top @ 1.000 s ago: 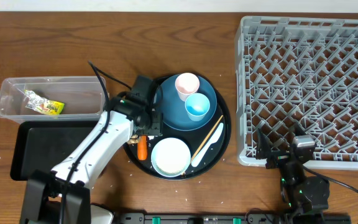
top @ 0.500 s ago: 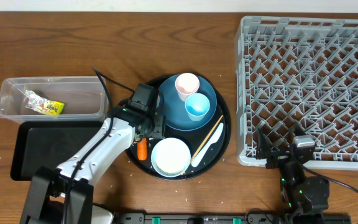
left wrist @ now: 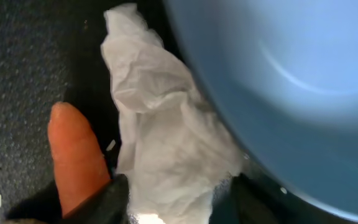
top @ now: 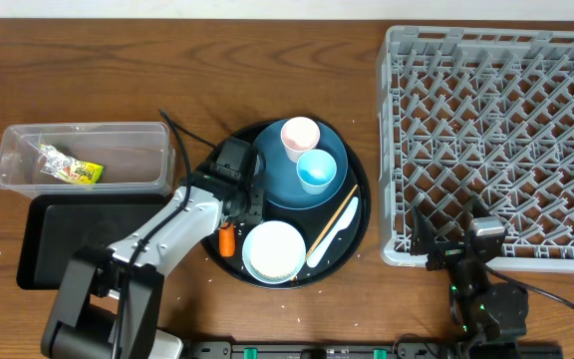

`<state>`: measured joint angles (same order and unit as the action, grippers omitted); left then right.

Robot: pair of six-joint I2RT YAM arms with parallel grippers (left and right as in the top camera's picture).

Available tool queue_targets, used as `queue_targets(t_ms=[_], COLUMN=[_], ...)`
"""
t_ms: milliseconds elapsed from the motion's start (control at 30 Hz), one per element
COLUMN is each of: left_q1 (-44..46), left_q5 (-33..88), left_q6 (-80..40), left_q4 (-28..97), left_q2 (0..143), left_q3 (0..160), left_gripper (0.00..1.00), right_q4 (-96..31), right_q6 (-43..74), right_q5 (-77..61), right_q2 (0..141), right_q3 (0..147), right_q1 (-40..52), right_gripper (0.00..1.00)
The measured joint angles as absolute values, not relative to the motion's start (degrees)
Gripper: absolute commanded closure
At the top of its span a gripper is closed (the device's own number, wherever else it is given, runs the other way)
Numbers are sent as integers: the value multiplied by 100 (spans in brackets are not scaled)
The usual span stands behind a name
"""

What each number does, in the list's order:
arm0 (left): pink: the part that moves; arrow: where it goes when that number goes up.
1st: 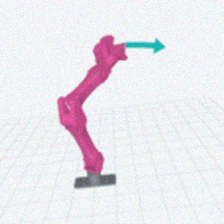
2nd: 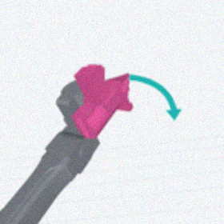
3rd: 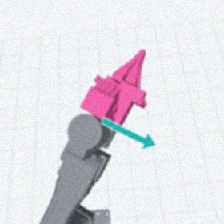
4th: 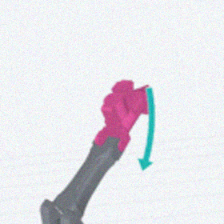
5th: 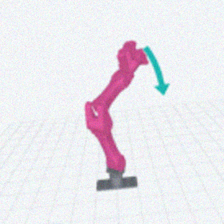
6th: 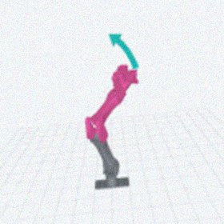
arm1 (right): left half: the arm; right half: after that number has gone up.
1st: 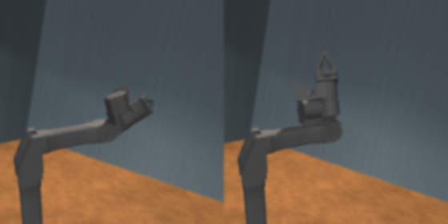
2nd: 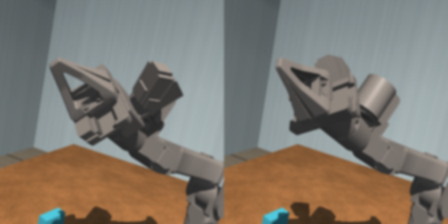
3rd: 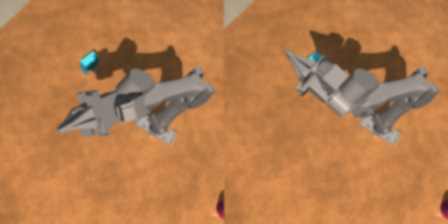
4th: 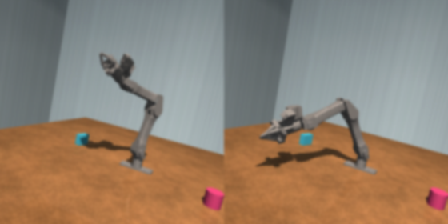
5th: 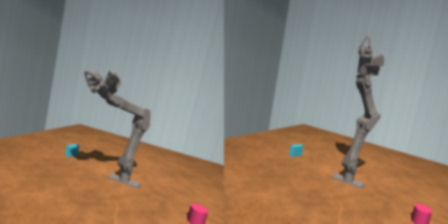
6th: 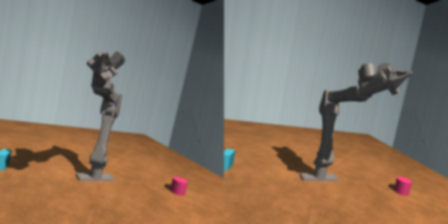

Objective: Sort waste into correct bins and load items into the dishwasher rack
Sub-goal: 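Reach left gripper to the white tissue and grasp it, then carry the tissue left and release it into the clear bin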

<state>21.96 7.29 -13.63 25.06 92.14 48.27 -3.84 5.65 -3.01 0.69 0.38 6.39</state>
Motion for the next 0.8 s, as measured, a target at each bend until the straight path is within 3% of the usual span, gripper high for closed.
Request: queue_targets(t_ms=[200, 500, 800], left_q1=[2198, 2196, 1686], left_q5=[722, 731, 731], left_q6=[-1363, -1345, -1529], left_q4=[2375, 2961, 3371], left_q2=[9216, 9067, 7867], left_q3=[4827, 5122, 5826], left_gripper=[94, 94, 94], right_q4=[-384, -381, -381], right_q6=[565, 565, 565], right_q5=[-301, -303, -301], right_q2=[69, 69, 69], right_q3=[38, 38, 38], right_q1=[639, 639, 639], right_gripper=[1, 1, 1])
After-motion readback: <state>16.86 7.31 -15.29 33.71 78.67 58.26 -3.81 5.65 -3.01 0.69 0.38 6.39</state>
